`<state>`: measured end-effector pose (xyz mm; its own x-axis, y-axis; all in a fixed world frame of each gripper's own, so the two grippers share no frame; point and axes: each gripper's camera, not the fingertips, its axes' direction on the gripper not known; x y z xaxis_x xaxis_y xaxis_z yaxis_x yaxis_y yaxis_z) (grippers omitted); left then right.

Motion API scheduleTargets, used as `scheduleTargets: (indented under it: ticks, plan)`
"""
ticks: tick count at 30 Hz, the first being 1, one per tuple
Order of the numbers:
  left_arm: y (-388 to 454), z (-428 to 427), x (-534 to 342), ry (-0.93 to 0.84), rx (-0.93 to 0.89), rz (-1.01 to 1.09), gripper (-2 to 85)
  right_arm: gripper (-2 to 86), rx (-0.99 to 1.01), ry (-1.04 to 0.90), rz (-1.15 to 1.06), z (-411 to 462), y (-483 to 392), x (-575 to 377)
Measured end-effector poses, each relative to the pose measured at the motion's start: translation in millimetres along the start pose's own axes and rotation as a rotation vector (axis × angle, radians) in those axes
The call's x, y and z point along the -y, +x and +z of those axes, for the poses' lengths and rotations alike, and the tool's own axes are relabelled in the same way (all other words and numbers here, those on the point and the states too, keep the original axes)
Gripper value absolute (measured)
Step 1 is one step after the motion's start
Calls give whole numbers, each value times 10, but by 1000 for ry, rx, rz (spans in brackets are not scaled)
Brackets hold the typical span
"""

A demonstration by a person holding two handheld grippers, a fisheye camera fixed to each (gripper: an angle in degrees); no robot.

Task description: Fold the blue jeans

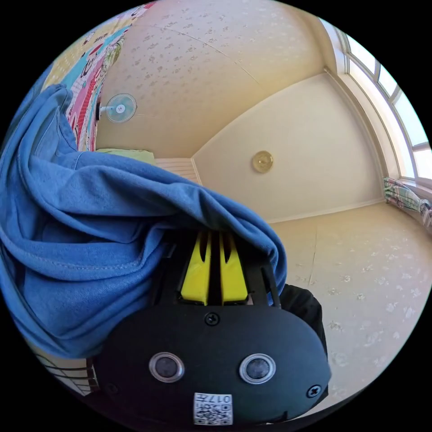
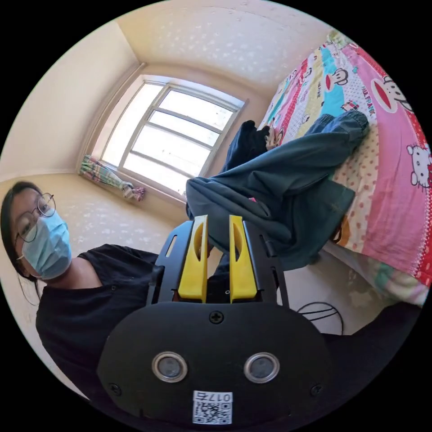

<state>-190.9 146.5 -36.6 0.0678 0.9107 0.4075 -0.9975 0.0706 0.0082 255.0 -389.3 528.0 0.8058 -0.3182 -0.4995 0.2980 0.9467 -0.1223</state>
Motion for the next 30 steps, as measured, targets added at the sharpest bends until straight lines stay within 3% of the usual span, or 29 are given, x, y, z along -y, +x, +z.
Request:
scheduleTargets:
  ticks: [3, 5, 9, 13, 19, 25, 30]
  plan:
    - [80, -38, -87, -29, -25, -25, -7, 88, 318, 43, 110, 106, 402, 33]
    - [130, -52, -129, -40, -34, -38, -7, 98, 402, 74, 196, 179, 656, 0]
    - [273, -136, -161, -29, -11, -48, -7, 124, 269, 105, 307, 164, 954, -40]
    - [329, -91, -155, -75, 46, -63, -7, 119, 314, 101, 307, 212, 991, 66]
    - [298, -20, -159, -105, 82, -57, -7, 28, 230, -103, 314, 435, 786, 343]
    - [265, 80, -220, -184, 242, -53, -7, 11, 388, 157, 73, -401, 278, 222]
    - [22, 304, -313, -281, 446, -87, -7, 7, 235, 222, 145, -789, 286, -214]
